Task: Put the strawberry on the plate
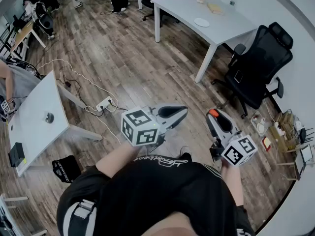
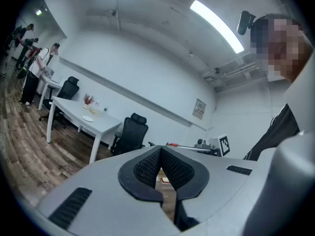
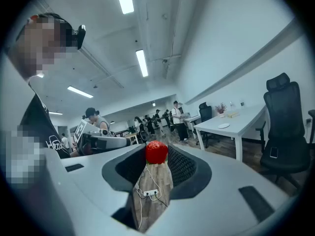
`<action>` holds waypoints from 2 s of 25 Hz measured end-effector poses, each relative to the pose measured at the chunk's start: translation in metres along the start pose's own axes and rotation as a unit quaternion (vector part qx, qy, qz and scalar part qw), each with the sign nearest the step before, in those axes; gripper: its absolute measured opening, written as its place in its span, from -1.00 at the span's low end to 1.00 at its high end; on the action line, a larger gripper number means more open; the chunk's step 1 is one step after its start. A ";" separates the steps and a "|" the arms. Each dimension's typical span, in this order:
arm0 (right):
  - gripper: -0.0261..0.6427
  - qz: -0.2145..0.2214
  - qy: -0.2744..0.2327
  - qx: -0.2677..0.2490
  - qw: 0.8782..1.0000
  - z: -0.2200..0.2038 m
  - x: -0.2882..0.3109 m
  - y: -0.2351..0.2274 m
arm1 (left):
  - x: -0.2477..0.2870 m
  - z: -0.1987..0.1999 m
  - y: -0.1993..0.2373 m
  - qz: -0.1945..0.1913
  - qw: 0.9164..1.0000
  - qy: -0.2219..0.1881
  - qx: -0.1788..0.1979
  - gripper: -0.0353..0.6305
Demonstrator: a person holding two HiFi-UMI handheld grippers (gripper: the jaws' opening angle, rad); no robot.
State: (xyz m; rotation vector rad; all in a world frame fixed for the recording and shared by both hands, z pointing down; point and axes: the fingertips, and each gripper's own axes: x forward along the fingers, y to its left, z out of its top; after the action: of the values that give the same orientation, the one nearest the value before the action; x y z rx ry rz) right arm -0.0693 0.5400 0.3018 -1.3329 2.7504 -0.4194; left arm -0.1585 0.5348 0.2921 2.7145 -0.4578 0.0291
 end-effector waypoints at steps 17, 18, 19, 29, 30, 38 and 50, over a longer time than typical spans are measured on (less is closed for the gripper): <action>-0.53 -0.009 0.018 -0.011 1.000 -0.011 0.023 0.017 | -0.025 -0.001 0.012 0.004 1.000 -0.002 -0.006 -0.87; -0.53 -0.008 0.020 -0.014 1.000 -0.011 0.024 0.017 | -0.025 -0.001 0.014 0.004 1.000 -0.002 -0.009 -0.87; -0.53 -0.008 0.021 -0.017 1.000 -0.011 0.025 0.016 | -0.024 -0.002 0.016 0.005 1.000 -0.002 -0.013 -0.87; -0.53 -0.002 0.002 -0.021 1.000 -0.004 0.050 -0.018 | -0.004 0.008 0.048 0.011 1.000 0.002 0.010 -0.88; -0.53 -0.001 -0.002 -0.023 1.000 -0.002 0.054 -0.025 | 0.001 0.009 0.053 0.014 1.000 0.002 0.012 -0.87; -0.53 -0.003 0.002 -0.005 1.000 -0.001 0.083 -0.119 | 0.071 0.012 0.123 0.033 0.999 0.009 -0.030 -0.87; -0.53 0.005 0.036 0.030 0.999 0.035 0.180 -0.351 | 0.260 0.077 0.289 0.049 0.996 0.008 -0.076 -0.87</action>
State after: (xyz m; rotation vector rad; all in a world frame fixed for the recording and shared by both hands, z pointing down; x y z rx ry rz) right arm 0.0918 0.1850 0.3737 -1.3162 2.7757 -0.5549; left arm -0.0082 0.1726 0.3500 2.5399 -0.5648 0.0404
